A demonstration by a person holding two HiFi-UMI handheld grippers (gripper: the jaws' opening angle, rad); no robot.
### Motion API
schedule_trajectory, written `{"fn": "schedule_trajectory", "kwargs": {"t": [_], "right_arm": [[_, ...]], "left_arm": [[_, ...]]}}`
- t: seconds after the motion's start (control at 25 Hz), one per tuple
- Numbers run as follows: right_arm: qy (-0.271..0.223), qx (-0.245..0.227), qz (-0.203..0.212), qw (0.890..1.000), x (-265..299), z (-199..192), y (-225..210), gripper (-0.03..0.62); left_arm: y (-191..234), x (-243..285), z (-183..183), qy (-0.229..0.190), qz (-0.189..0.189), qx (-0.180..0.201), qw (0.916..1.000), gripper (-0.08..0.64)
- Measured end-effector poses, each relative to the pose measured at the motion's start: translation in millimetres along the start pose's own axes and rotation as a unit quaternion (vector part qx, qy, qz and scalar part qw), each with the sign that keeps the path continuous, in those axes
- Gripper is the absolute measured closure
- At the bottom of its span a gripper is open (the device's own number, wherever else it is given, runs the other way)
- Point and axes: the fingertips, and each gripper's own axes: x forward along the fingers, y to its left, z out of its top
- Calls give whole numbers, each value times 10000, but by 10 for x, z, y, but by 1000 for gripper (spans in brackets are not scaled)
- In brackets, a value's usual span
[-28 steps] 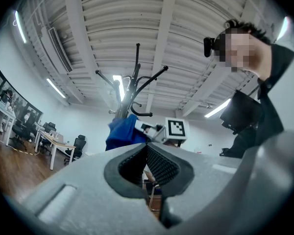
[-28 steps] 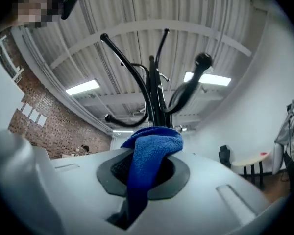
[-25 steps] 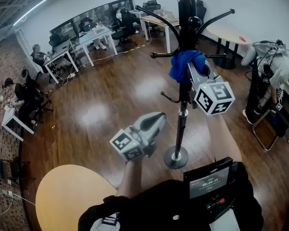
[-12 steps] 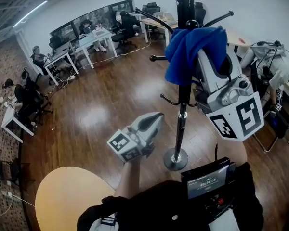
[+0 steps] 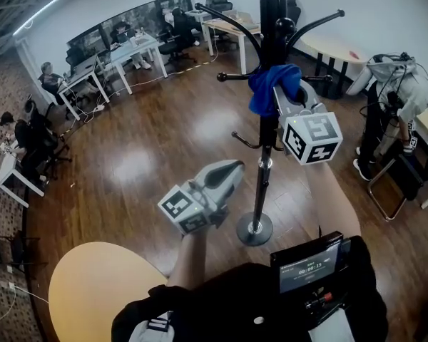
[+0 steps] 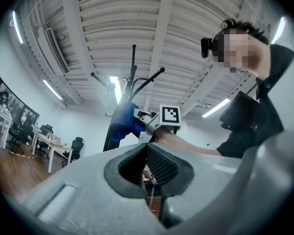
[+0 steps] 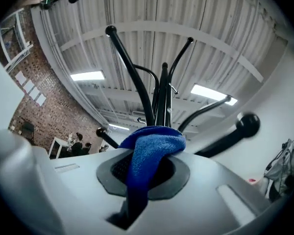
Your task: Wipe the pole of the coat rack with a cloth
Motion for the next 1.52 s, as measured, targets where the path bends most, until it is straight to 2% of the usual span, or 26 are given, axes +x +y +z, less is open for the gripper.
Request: {"fn": "schedule_trajectory", "kwargs": {"t": [0.16, 0.24, 0.32, 0.44, 0.52, 0.64, 0.76, 0.8, 0.84, 0.92, 1.0, 1.12, 1.24, 1.32, 1.4, 1.52], "right_arm": [[513, 351, 44, 9981, -240, -653, 77, 572], [1058, 385, 146, 9935, -397, -1131, 163, 571], [1736, 441, 209, 9836, -583, -1695, 263, 572], [2706, 840, 334, 9584, -869, -2434, 411, 572], [3220, 1172, 551, 9378, -1052, -2736, 551, 572], [3537, 1941, 925, 9103, -1268, -2776, 693, 572], [3511, 2992, 1536, 8739, -1382, -2561, 831, 572], [3458, 3100, 1621, 8707, -1376, -2537, 851, 572], [3401, 3016, 1551, 8771, -1348, -2567, 827, 572], [3265, 2630, 1108, 9011, -1261, -2711, 695, 572], [3102, 2270, 692, 9206, -1160, -2815, 563, 572], [2685, 1804, 504, 9449, -1012, -2674, 494, 572], [1730, 1608, 532, 9703, -799, -2064, 444, 572], [1174, 1290, 502, 9834, -571, -1560, 365, 572], [788, 845, 476, 9922, -325, -1067, 317, 572], [368, 306, 267, 9985, -37, -381, 223, 572]], "left_arm": [[3, 16, -49, 24, -34, -54, 10000, 558], [12, 45, -105, 49, -31, -87, 9999, 558], [14, 74, -148, 83, -30, -134, 9999, 558], [-4, 75, -142, 131, -8, -184, 9997, 558], [-21, 38, -120, 106, -12, -173, 9998, 558], [-31, 6, -118, 124, 10, -193, 9997, 558], [1, 17, -134, 116, 42, -150, 9998, 558], [21, 19, -135, 107, 65, -147, 9998, 558], [39, 22, -133, 97, 82, -142, 9998, 558], [53, 30, -125, 93, 95, -136, 9998, 558], [48, 33, -111, 111, 112, -155, 9998, 558], [43, 15, -92, 87, 117, -114, 9998, 558], [38, -15, -72, 68, 138, -91, 9998, 558], [53, -19, -61, 78, 166, -101, 9998, 558], [57, -29, -44, 60, 146, -52, 9999, 558], [46, -60, 0, 67, 131, -3, 9999, 558]]}}
